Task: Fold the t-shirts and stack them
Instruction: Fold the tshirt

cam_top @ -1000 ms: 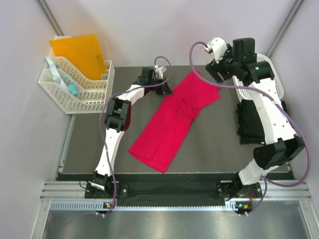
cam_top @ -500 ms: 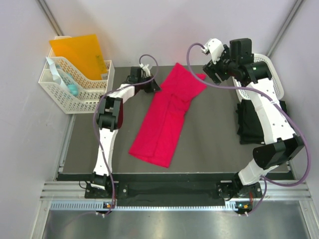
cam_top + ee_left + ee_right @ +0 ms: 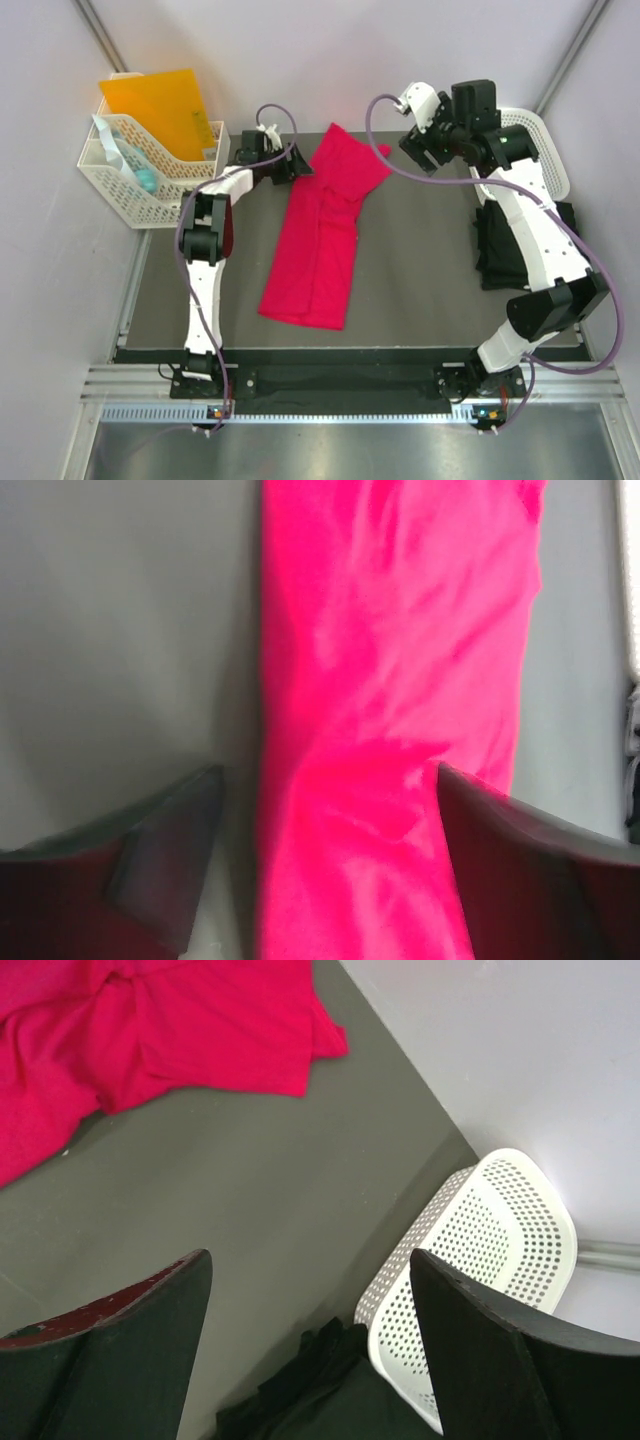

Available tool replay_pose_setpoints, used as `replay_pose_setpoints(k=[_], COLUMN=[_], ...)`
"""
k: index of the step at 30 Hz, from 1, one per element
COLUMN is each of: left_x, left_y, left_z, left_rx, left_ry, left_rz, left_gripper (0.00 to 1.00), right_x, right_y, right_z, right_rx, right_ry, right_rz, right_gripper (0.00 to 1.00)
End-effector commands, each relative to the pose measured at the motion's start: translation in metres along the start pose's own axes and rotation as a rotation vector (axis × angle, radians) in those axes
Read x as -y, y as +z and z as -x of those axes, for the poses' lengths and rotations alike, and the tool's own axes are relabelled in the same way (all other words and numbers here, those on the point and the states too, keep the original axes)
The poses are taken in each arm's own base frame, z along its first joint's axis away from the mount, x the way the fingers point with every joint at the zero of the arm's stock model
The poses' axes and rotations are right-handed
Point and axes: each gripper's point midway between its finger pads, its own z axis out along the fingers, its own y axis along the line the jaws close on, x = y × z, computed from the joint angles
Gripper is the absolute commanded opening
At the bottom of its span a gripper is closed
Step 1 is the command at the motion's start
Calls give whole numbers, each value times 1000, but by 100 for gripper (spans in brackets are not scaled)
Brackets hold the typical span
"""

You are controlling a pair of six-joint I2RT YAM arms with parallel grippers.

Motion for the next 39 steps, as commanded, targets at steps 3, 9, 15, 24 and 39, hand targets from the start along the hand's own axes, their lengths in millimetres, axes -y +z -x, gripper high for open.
replay_pose_setpoints(k=[3, 9, 15, 24, 39], left_x=[8, 1, 11, 56, 119], left_y=[-8, -50, -109, -229, -351], left_z=[-18, 15, 46, 78, 88], left_rx=[-59, 77, 181, 151, 159], left_ry=[5, 79, 222, 498, 682], left_rz=[34, 140, 264, 397, 482], left_gripper=[99, 99, 99, 99, 99], right_x=[-34, -83, -138, -235, -367], right_y=[14, 34, 52, 49, 44], right_z=[-9, -31, -47, -87, -83], right_rx=[-37, -91, -76, 109, 320], right_ry=[-81, -179, -458, -869, -1030], right_rz=[83, 210, 259, 422, 584], right_gripper=[83, 83, 82, 82, 82])
